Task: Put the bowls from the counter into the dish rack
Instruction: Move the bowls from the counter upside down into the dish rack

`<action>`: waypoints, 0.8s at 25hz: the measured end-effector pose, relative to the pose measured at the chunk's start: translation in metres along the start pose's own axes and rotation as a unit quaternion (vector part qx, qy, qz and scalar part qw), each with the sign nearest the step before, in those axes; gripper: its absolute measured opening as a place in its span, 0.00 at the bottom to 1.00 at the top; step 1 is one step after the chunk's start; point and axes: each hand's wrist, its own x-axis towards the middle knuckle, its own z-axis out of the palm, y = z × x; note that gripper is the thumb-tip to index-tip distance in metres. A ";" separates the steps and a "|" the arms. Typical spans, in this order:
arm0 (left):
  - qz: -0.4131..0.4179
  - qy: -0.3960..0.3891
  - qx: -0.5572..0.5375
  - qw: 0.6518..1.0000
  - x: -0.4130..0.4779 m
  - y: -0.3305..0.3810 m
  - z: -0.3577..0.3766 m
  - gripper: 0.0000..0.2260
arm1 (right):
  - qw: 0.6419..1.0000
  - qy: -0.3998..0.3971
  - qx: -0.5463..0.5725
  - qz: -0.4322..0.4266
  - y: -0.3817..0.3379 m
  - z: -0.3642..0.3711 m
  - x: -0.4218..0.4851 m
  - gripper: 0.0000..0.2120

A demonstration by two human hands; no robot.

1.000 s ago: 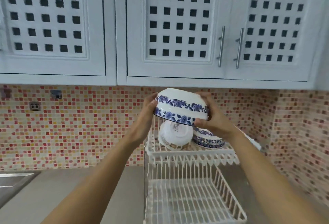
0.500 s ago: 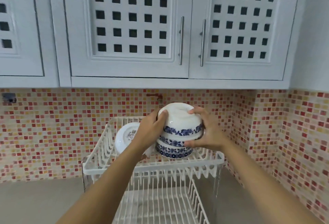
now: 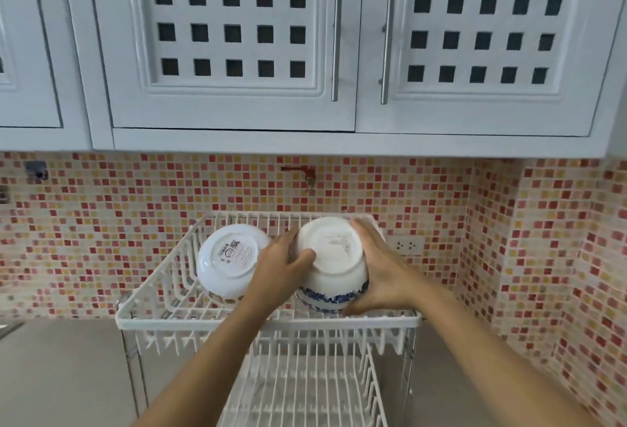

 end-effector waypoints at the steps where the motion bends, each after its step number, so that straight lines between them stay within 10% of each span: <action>1: -0.006 -0.004 0.004 1.000 0.000 -0.001 0.002 0.26 | 1.000 -0.004 -0.010 -0.002 0.002 0.002 0.001 0.67; 20: -0.007 -0.036 0.089 0.995 0.001 -0.012 0.012 0.25 | 0.997 -0.033 -0.063 0.015 0.006 0.009 0.002 0.64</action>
